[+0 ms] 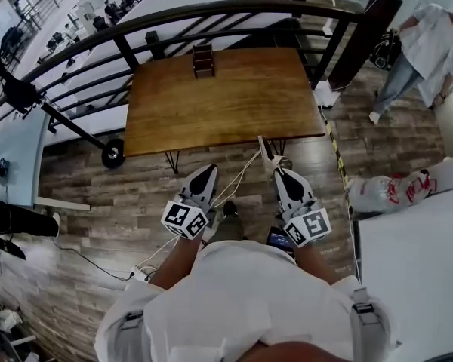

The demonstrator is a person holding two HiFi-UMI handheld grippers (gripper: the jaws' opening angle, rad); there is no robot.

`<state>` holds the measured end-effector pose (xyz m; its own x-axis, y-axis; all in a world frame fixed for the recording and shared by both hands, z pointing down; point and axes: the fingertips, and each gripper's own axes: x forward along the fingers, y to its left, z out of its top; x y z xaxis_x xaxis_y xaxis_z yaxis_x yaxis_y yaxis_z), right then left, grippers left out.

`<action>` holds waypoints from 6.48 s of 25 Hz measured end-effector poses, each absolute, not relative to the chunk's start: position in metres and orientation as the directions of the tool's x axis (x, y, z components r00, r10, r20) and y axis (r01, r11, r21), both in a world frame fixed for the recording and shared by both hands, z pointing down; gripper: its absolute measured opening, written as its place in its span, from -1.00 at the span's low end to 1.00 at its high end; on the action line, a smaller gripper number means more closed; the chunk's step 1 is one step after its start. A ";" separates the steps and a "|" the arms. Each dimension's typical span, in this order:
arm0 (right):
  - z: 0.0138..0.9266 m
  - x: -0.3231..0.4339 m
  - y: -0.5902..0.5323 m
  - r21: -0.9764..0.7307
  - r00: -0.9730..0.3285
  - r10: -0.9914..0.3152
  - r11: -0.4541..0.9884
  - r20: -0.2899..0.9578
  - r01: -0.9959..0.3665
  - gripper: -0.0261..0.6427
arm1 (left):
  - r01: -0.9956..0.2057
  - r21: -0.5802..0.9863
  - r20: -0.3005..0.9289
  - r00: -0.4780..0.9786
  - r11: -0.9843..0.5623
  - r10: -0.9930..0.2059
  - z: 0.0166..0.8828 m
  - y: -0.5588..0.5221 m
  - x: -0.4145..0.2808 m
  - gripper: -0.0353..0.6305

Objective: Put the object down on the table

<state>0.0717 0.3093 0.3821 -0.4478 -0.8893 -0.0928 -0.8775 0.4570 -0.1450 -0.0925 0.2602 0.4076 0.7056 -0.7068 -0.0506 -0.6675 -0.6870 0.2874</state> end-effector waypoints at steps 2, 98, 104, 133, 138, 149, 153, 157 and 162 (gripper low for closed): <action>0.385 0.074 0.287 -0.155 -0.442 -0.893 0.449 -0.081 -0.880 -0.84 | -0.662 0.288 -0.057 0.710 -0.692 -0.702 0.406 0.236 -0.091 -0.85; 0.525 0.180 -0.322 -0.851 -0.488 -0.872 0.233 0.032 -0.471 -0.84 | -0.753 0.293 0.120 0.640 -0.589 -0.759 0.501 -0.322 -0.030 -0.85; 0.553 0.186 -0.330 -0.867 -0.488 -0.870 0.185 0.075 -0.462 -0.84 | -0.759 0.293 0.136 0.634 -0.581 -0.761 0.513 -0.325 -0.029 -0.85; 0.695 0.175 -0.330 -0.869 -0.430 -0.803 -0.208 0.414 -0.448 -0.84 | -0.795 0.323 0.201 0.587 -0.512 -0.784 0.564 -0.329 -0.059 -0.85; 0.707 0.168 -0.329 -0.866 -0.435 -0.790 -0.229 0.432 -0.444 -0.84 | -0.801 0.325 0.209 0.580 -0.503 -0.787 0.569 -0.327 -0.067 -0.85; 0.717 0.163 -0.335 -0.864 -0.442 -0.783 -0.230 0.438 -0.447 -0.84 | -0.805 0.338 0.218 0.571 -0.488 -0.791 0.574 -0.325 -0.072 -0.85; 0.714 0.156 -0.341 -0.885 -0.477 -0.797 -0.148 0.371 -0.441 -0.84 | -0.806 0.340 0.216 0.569 -0.485 -0.793 0.573 -0.323 -0.077 -0.85; 0.718 0.156 -0.341 -0.876 -0.471 -0.790 -0.162 0.391 -0.455 -0.84 | -0.806 0.343 0.219 0.568 -0.483 -0.793 0.575 -0.322 -0.079 -0.85; 0.724 0.158 -0.340 -0.865 -0.462 -0.786 -0.177 0.411 -0.469 -0.84 | -0.806 0.346 0.223 0.567 -0.480 -0.793 0.578 -0.320 -0.081 -0.85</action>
<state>0.1579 -0.3398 0.7241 -0.4616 -0.7862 0.4109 -0.4694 -0.1766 -0.8652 -0.0808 -0.3197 0.5781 0.5675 -0.7926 0.2231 -0.8062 -0.4797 0.3463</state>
